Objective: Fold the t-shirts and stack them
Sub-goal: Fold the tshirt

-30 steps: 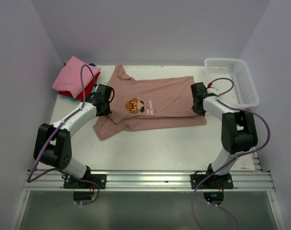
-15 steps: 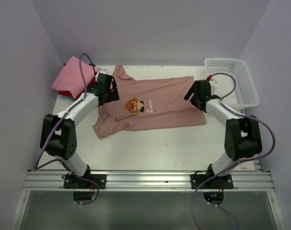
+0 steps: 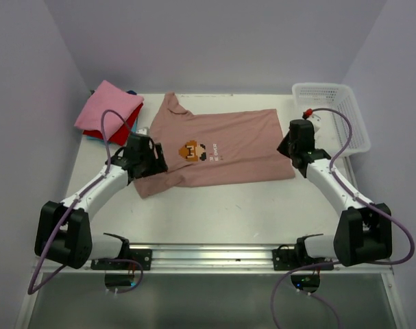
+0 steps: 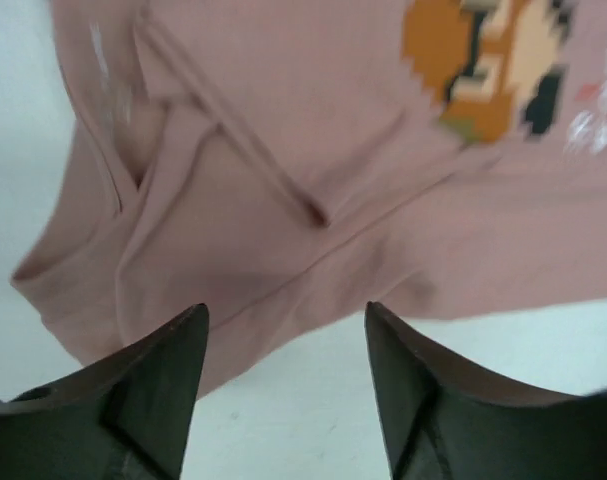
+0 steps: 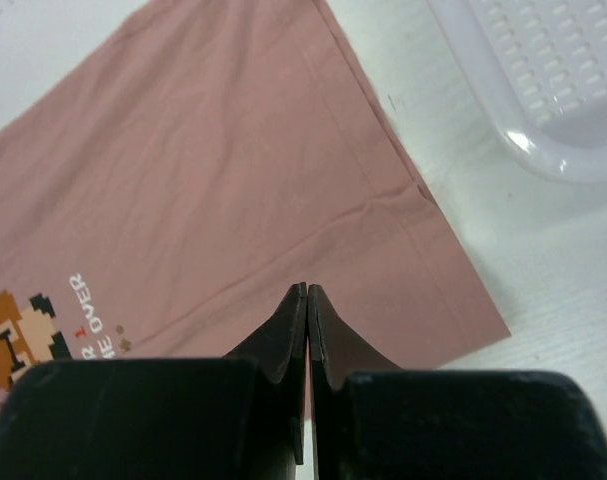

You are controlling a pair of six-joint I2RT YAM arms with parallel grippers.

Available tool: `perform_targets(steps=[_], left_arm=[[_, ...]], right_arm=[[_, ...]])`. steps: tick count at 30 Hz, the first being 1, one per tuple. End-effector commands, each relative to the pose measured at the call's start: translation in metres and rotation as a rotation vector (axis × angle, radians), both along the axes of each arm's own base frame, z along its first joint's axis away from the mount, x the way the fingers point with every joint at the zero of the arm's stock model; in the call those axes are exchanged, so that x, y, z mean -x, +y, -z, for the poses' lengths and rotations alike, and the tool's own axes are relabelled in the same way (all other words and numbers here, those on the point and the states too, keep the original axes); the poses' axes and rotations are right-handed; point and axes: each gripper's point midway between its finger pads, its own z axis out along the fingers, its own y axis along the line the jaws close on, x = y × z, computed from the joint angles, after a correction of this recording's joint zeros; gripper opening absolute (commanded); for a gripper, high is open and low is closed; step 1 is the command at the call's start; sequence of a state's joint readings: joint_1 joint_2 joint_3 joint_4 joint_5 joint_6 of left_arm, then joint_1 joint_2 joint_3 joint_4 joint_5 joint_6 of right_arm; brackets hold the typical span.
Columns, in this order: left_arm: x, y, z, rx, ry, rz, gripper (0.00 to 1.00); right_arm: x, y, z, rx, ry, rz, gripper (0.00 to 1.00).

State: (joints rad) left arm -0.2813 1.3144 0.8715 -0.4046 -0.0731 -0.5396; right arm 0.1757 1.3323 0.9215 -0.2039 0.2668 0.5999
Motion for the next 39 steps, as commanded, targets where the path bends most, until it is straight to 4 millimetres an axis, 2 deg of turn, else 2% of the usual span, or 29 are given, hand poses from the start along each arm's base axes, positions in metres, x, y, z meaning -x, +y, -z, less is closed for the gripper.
perform_targets(steps=[1, 3, 4, 6, 10, 12, 14, 16, 17, 21, 25, 31, 35, 39], left_arm=[[0.032, -0.019, 0.038, 0.141, 0.105, 0.039, 0.62], [0.031, -0.019, 0.051, 0.138, 0.117, 0.033, 0.34], [0.028, -0.019, 0.055, 0.135, 0.108, 0.031, 0.14], [0.022, -0.018, 0.06, 0.126, 0.094, 0.017, 0.0], [0.01, -0.031, 0.043, 0.205, -0.023, 0.052, 0.0], [0.008, -0.036, 0.028, 0.245, -0.085, 0.073, 0.0], [0.009, -0.036, 0.027, 0.246, -0.094, 0.075, 0.0], [0.009, -0.033, 0.029, 0.229, -0.096, 0.07, 0.0], [0.01, -0.031, 0.032, 0.218, -0.088, 0.062, 0.0], [0.021, -0.023, 0.058, 0.178, 0.015, 0.03, 0.0], [0.035, -0.009, 0.078, 0.101, 0.106, -0.007, 0.0], [0.051, 0.011, 0.109, -0.001, 0.218, -0.052, 0.0], [0.068, 0.027, 0.135, -0.077, 0.319, -0.094, 0.0], [0.08, 0.042, 0.14, -0.127, 0.381, -0.13, 0.0]], right_arm=[[0.026, -0.005, 0.018, 0.009, 0.09, 0.011, 0.0], [0.034, -0.008, 0.028, 0.021, 0.122, 0.018, 0.0], [0.035, -0.009, 0.031, 0.027, 0.132, 0.016, 0.0], [0.039, -0.008, 0.038, 0.034, 0.156, 0.008, 0.0], [0.04, -0.013, 0.049, 0.066, 0.18, 0.015, 0.0], [0.04, -0.016, 0.056, 0.084, 0.201, 0.018, 0.0], [0.04, -0.015, 0.071, 0.089, 0.25, 0.012, 0.0], [0.036, -0.012, 0.077, 0.081, 0.272, 0.006, 0.0], [0.036, -0.01, 0.087, 0.079, 0.3, -0.003, 0.0], [0.031, -0.003, 0.103, 0.055, 0.345, -0.02, 0.0], [0.034, -0.002, 0.109, 0.056, 0.379, -0.023, 0.0], [0.041, -0.009, 0.113, 0.09, 0.414, -0.009, 0.0], [0.052, -0.016, 0.123, 0.125, 0.485, 0.01, 0.0], [0.06, -0.022, 0.137, 0.162, 0.577, 0.015, 0.0]])
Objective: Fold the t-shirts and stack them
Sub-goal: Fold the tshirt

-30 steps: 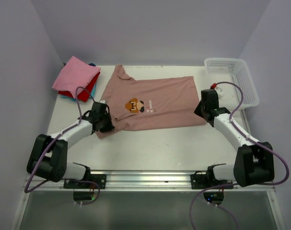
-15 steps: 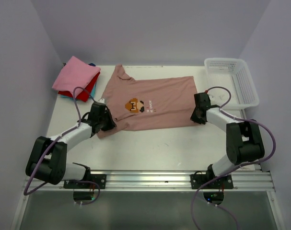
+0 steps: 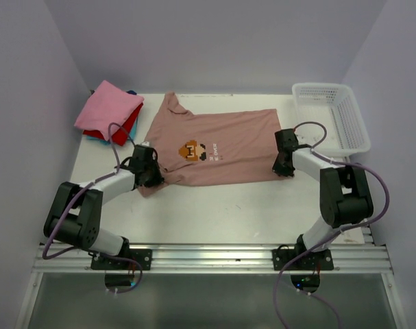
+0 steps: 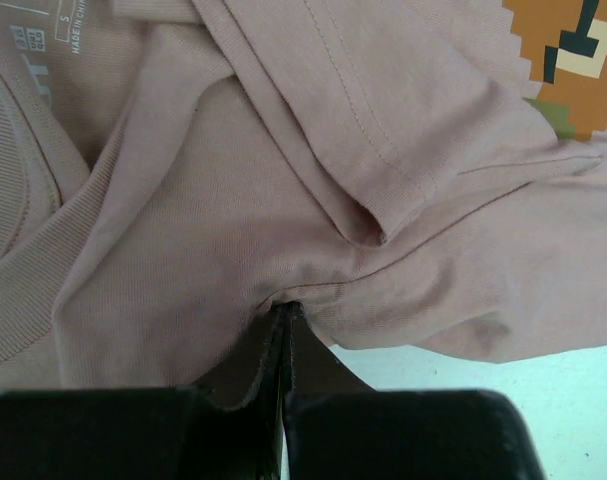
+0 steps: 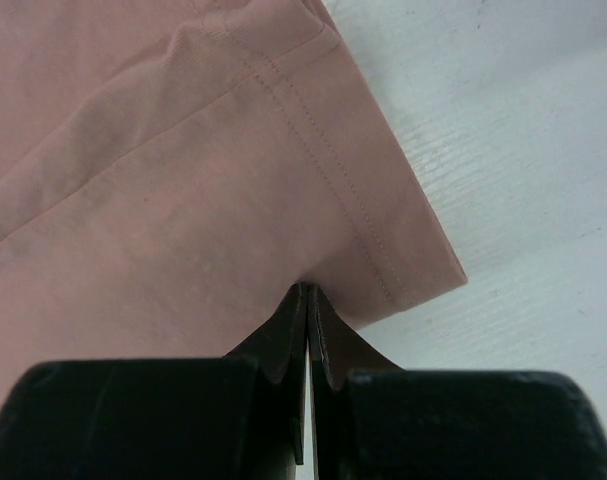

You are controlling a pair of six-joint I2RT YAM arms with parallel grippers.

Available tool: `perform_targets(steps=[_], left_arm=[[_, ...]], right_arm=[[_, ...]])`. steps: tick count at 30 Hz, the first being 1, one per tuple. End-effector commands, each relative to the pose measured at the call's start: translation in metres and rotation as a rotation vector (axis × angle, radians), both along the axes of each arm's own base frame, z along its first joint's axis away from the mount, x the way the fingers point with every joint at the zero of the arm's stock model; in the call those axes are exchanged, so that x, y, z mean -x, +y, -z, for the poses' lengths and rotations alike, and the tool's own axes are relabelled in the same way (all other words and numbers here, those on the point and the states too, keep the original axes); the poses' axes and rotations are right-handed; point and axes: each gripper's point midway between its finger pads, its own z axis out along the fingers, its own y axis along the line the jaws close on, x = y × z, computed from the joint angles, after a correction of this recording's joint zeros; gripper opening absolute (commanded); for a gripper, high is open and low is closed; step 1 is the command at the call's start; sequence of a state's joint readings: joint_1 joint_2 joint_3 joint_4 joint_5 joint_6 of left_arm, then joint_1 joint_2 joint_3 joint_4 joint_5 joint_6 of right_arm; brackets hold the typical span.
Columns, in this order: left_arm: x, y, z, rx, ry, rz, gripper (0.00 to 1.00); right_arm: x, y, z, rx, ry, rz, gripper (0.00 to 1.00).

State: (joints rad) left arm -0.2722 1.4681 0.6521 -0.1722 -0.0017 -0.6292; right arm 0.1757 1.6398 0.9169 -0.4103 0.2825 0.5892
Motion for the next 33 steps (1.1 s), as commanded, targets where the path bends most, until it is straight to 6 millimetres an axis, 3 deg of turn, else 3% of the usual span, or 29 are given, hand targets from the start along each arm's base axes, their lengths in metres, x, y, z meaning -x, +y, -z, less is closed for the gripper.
perform_targets(steps=[1, 7, 13, 18, 24, 33], left_arm=[[0.053, 0.05, 0.045, -0.207, 0.23, -0.073, 0.0], [0.06, 0.052, 0.039, -0.218, 0.255, -0.053, 0.0], [0.069, 0.041, 0.028, -0.153, 0.292, -0.028, 0.0], [0.102, 0.021, 0.028, -0.028, 0.402, 0.005, 0.0], [0.129, 0.004, 0.017, 0.096, 0.473, 0.0, 0.0], [0.146, 0.007, 0.003, 0.097, 0.493, 0.002, 0.0]], right_arm=[[0.009, -0.009, 0.013, 0.061, 0.103, 0.002, 0.0], [0.022, -0.007, 0.037, 0.051, 0.211, -0.01, 0.0], [0.032, -0.015, 0.021, 0.1, 0.295, -0.002, 0.0], [0.061, -0.02, 0.009, 0.112, 0.402, 0.024, 0.0], [0.096, -0.013, 0.011, 0.057, 0.492, 0.005, 0.0], [0.118, -0.006, 0.001, 0.001, 0.508, -0.023, 0.0]])
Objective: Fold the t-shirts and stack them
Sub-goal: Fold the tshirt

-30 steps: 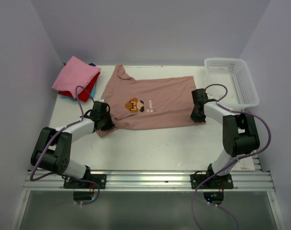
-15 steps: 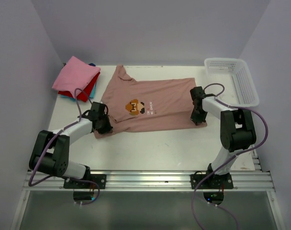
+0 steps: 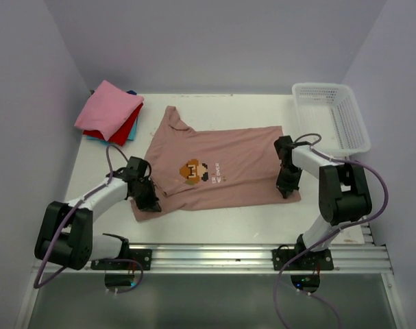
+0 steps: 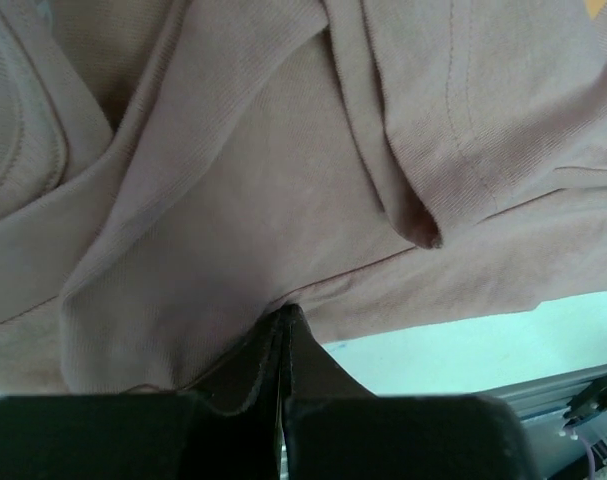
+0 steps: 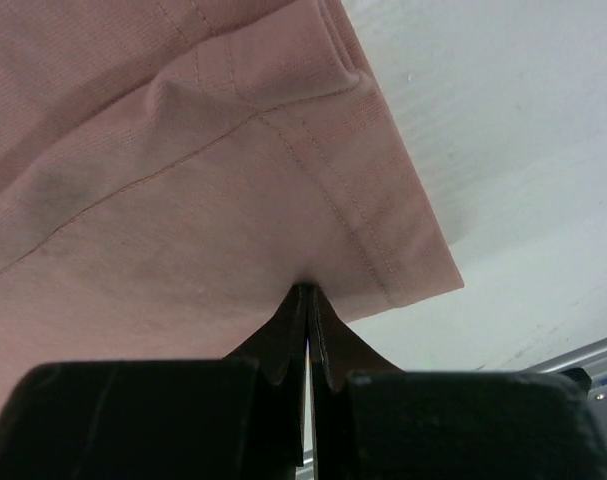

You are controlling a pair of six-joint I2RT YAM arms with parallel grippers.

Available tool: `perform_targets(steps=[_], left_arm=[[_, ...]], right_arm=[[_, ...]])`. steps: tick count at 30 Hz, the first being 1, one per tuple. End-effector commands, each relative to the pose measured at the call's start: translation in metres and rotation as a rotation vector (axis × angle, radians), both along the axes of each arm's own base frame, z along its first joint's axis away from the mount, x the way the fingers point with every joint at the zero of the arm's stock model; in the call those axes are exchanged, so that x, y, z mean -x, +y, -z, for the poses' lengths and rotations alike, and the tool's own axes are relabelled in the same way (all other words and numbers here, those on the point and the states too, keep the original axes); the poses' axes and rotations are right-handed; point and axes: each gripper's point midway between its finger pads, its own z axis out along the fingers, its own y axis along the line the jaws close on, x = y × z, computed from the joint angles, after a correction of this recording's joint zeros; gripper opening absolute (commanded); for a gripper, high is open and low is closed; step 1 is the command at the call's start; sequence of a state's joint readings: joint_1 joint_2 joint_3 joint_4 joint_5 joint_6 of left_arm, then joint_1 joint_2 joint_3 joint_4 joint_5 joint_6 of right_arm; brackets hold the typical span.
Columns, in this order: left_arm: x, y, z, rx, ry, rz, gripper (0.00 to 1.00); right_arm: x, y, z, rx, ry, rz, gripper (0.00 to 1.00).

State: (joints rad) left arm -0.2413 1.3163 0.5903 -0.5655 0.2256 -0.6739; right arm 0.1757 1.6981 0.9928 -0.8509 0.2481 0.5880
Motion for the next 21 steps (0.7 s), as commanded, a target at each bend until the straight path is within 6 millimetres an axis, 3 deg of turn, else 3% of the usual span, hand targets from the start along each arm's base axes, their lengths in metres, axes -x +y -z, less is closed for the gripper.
perform_targets(steps=[1, 3, 7, 9, 10, 11, 12, 13, 15, 18, 21], left_arm=[[0.034, 0.013, -0.005, -0.049, 0.1, 0.002, 0.0], [0.034, 0.019, -0.015, -0.074, 0.087, -0.004, 0.0], [0.0, 0.012, -0.062, -0.041, -0.1, -0.015, 0.0], [-0.011, 0.009, -0.073, -0.023, -0.163, -0.019, 0.01], [-0.02, 0.006, -0.079, -0.001, -0.21, -0.033, 0.13], [-0.025, 0.002, -0.081, 0.02, -0.23, -0.037, 0.19], [-0.029, -0.003, -0.08, 0.047, -0.236, -0.033, 0.23], [-0.035, -0.006, -0.079, 0.062, -0.252, -0.048, 0.33], [-0.038, -0.01, -0.066, 0.077, -0.23, -0.058, 0.41], [-0.048, -0.017, -0.054, 0.111, -0.237, -0.055, 0.43], [-0.057, -0.022, -0.047, 0.135, -0.264, -0.057, 0.45]], right_arm=[[0.031, 0.005, -0.009, -0.054, 0.072, -0.009, 0.0], [0.03, 0.01, -0.014, -0.089, 0.05, -0.019, 0.0], [0.016, 0.035, -0.038, -0.234, -0.078, -0.067, 0.0], [0.003, 0.042, -0.06, -0.275, -0.202, -0.093, 0.0], [-0.007, 0.049, -0.07, -0.308, -0.273, -0.111, 0.0], [-0.012, 0.055, -0.086, -0.346, -0.348, -0.13, 0.03], [-0.018, 0.058, -0.095, -0.359, -0.393, -0.138, 0.19], [-0.026, 0.061, -0.104, -0.373, -0.446, -0.149, 0.29], [-0.035, 0.065, -0.121, -0.387, -0.506, -0.165, 0.46], [-0.042, 0.07, -0.126, -0.391, -0.51, -0.181, 0.54], [-0.043, 0.075, -0.123, -0.384, -0.493, -0.193, 0.55]])
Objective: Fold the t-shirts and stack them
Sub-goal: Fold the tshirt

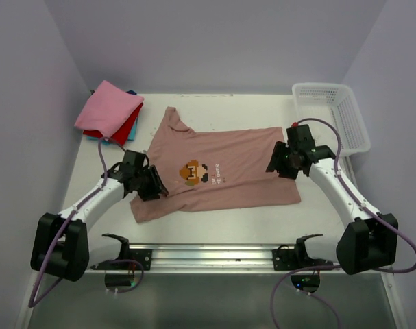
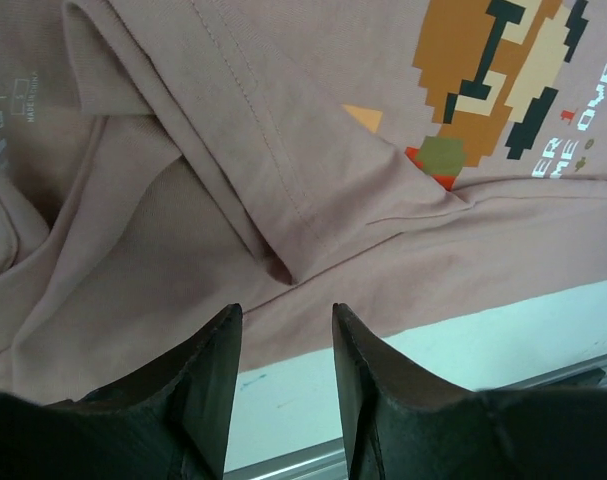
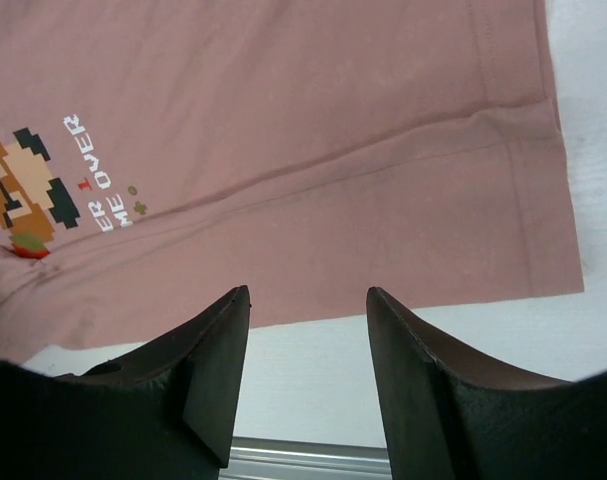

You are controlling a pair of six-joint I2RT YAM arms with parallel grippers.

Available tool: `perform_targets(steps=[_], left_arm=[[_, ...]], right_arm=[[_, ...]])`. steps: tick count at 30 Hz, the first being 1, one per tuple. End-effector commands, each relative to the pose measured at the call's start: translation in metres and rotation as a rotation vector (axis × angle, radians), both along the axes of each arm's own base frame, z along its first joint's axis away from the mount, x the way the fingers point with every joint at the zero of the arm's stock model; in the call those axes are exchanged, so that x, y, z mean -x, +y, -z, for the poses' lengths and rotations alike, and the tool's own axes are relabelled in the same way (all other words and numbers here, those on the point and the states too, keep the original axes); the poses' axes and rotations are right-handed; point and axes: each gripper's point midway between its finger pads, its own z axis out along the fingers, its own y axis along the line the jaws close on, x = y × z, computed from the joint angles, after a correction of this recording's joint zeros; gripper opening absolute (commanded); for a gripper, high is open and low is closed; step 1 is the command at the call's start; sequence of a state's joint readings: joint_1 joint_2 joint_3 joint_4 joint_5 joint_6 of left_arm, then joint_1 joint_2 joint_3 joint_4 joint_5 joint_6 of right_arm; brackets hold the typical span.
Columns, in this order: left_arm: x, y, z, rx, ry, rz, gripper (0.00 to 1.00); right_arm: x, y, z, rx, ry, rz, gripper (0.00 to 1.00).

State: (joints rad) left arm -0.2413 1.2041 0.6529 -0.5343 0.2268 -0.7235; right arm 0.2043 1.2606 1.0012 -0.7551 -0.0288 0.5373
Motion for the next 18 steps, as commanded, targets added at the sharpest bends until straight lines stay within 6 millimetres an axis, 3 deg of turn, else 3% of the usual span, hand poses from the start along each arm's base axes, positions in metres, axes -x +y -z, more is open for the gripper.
perform_targets(steps=[1, 10, 18], left_arm=[[-0.025, -0.013, -0.003, 0.074, -0.097, -0.009, 0.45], [-0.035, -0.015, 0.002, 0.097, -0.13, -0.04, 0.4], [-0.03, -0.017, 0.018, 0.102, -0.076, -0.041, 0.35]], right_arm=[[-0.008, 0.016, -0.007, -0.021, -0.026, -0.051, 0.55], [0.0, 0.023, -0.005, 0.006, -0.04, -0.065, 0.53], [0.001, 0.019, -0.006, 0.024, -0.035, -0.06, 0.5]])
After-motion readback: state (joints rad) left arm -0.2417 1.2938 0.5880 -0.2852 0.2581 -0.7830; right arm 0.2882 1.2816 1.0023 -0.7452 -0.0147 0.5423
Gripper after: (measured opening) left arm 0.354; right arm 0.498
